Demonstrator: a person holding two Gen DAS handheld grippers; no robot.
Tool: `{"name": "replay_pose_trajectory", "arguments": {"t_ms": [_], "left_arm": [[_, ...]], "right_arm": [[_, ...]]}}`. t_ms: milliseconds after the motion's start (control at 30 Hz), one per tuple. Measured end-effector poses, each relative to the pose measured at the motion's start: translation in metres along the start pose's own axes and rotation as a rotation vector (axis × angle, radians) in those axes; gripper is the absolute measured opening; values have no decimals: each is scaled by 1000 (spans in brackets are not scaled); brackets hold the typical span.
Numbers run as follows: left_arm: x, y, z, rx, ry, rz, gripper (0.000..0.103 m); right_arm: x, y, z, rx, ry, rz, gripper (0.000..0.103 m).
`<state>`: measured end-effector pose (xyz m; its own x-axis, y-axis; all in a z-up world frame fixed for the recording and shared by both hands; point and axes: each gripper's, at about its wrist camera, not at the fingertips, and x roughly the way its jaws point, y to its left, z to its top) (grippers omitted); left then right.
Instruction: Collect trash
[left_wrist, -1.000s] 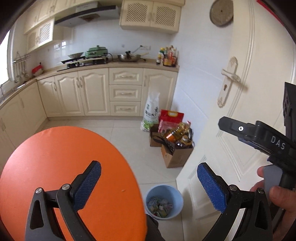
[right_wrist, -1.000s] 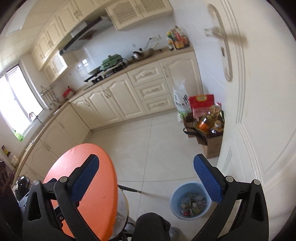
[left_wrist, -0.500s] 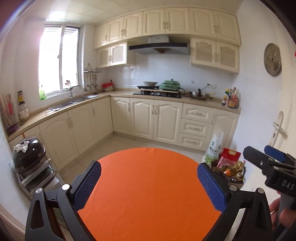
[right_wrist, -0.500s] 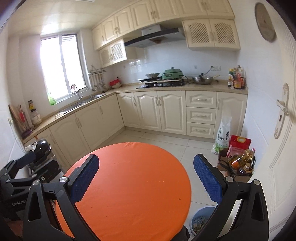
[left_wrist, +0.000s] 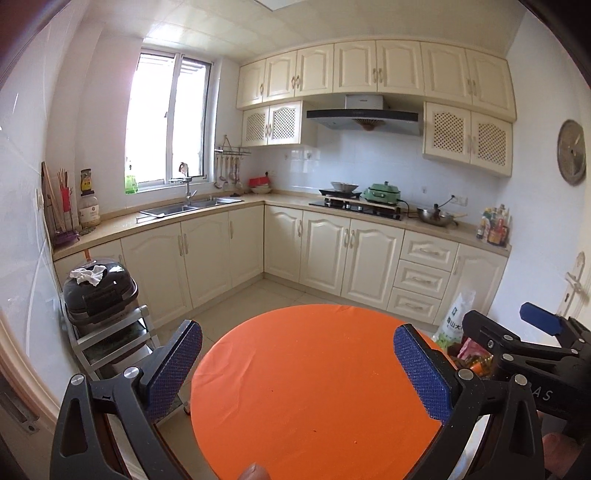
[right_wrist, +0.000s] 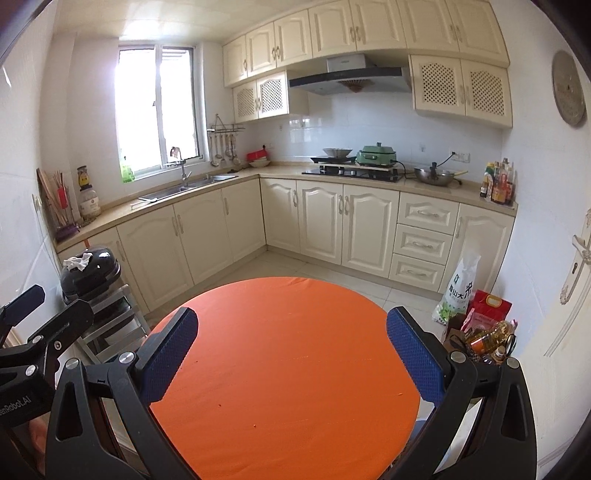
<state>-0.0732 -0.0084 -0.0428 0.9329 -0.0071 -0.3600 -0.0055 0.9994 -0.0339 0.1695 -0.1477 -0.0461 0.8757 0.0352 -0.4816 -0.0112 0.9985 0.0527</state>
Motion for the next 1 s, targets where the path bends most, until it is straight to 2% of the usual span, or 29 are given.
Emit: {"name": "replay_pose_trajectory", "arguments": {"t_ms": [633, 1000], "left_arm": [[14, -9, 21, 14, -2, 21, 102], [19, 5, 22, -9, -5, 14, 102]], "right_arm": [[-1, 9, 4, -15, -4, -1, 103], [3, 13, 5, -16, -1, 14, 103]]}}
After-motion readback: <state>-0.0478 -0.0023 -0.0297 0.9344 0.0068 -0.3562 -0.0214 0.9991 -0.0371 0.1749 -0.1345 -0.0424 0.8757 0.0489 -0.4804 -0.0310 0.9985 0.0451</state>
